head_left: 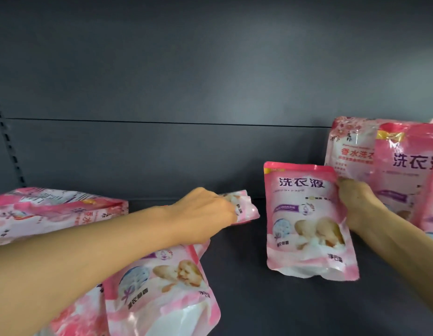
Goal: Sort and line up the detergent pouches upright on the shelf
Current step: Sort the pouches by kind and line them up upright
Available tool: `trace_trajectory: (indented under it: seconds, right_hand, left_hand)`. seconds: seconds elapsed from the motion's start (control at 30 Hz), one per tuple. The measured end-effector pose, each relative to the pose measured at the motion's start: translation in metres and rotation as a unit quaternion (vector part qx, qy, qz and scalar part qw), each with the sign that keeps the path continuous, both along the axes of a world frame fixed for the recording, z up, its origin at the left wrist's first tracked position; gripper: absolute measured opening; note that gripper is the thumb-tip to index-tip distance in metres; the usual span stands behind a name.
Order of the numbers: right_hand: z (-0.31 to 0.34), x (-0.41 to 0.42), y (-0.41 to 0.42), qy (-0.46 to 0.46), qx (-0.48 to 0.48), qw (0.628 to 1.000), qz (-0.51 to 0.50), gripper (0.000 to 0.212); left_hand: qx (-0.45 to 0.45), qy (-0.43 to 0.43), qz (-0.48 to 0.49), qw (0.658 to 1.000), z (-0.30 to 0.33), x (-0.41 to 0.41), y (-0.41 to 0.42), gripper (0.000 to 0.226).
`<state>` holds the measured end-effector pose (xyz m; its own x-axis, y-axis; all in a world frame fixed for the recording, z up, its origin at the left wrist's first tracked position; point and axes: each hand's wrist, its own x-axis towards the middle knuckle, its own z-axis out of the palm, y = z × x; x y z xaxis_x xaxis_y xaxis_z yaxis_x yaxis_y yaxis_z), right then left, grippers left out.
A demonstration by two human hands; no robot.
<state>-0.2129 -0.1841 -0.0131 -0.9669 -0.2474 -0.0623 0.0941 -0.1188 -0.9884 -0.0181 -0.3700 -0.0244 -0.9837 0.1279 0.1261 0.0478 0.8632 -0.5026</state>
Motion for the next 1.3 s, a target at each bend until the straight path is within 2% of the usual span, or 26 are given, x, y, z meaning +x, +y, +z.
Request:
trace_trajectory:
  seconds: [0.1,0.17,0.23,0.3,0.37,0.47,0.6,0.77,0.83,0.93,1.03,1.1,1.2,1.3]
  right_hand:
    - [0.002,0.002,0.007,0.001,0.005,1.0,0.016,0.011]
    - [-0.002,0.004,0.01,-0.007,0.024,0.999,0.041,0.007]
    - [-0.002,0.006,0.013,-0.016,0.038,0.996,0.078,0.006]
    - [0.003,0.005,0.015,-0.023,0.042,0.995,0.093,0.005]
    - [0.012,0.003,0.019,-0.016,0.034,0.996,0.075,0.005]
    - [0.031,0.004,0.024,0.024,0.011,0.997,0.068,0.005]
    - [0.05,0.01,0.018,0.114,-0.001,0.993,0.017,0.007]
    - [0.051,0.009,-0.004,0.209,-0.032,0.977,-0.04,0.013]
    - [0.048,0.004,-0.013,0.234,-0.039,0.971,-0.041,0.013]
    - [0.041,-0.006,-0.022,0.227,-0.057,0.972,-0.033,0.014]
    - [0.034,-0.017,-0.021,0.226,-0.052,0.972,-0.032,0.016]
    - [0.031,-0.02,-0.013,0.257,-0.011,0.966,-0.016,0.019]
    - [0.028,-0.025,-0.002,0.308,0.125,0.943,-0.015,0.024]
    - [0.024,-0.022,0.003,0.289,0.235,0.928,-0.009,0.013]
  left_hand:
    - [0.026,0.016,-0.081,0.996,-0.007,-0.002,0.01,0.026]
    - [0.058,0.0,-0.091,0.994,-0.007,0.002,0.016,0.015]
    - [0.106,-0.04,-0.031,0.993,-0.001,0.007,0.017,0.008]
    - [0.169,-0.025,0.027,0.985,0.007,0.012,0.011,0.023]
    - [0.201,0.004,0.079,0.976,0.014,0.015,-0.001,0.027]
    - [0.227,0.01,0.157,0.961,0.018,0.015,-0.027,0.017]
    - [0.266,-0.04,0.285,0.92,0.013,0.011,-0.055,0.036]
    - [0.254,-0.111,0.334,0.901,0.007,0.003,-0.067,0.045]
    - [0.294,-0.133,0.33,0.887,0.003,0.0,-0.072,0.048]
    - [0.359,-0.135,0.304,0.872,-0.002,-0.004,-0.083,0.049]
    - [0.37,-0.111,0.298,0.873,-0.008,-0.008,-0.092,0.04]
    - [0.365,-0.095,0.311,0.872,-0.011,-0.011,-0.095,0.04]
    - [0.361,-0.062,0.34,0.866,-0.011,-0.015,-0.097,0.035]
    - [0.403,-0.063,0.37,0.834,-0.006,-0.011,-0.097,0.019]
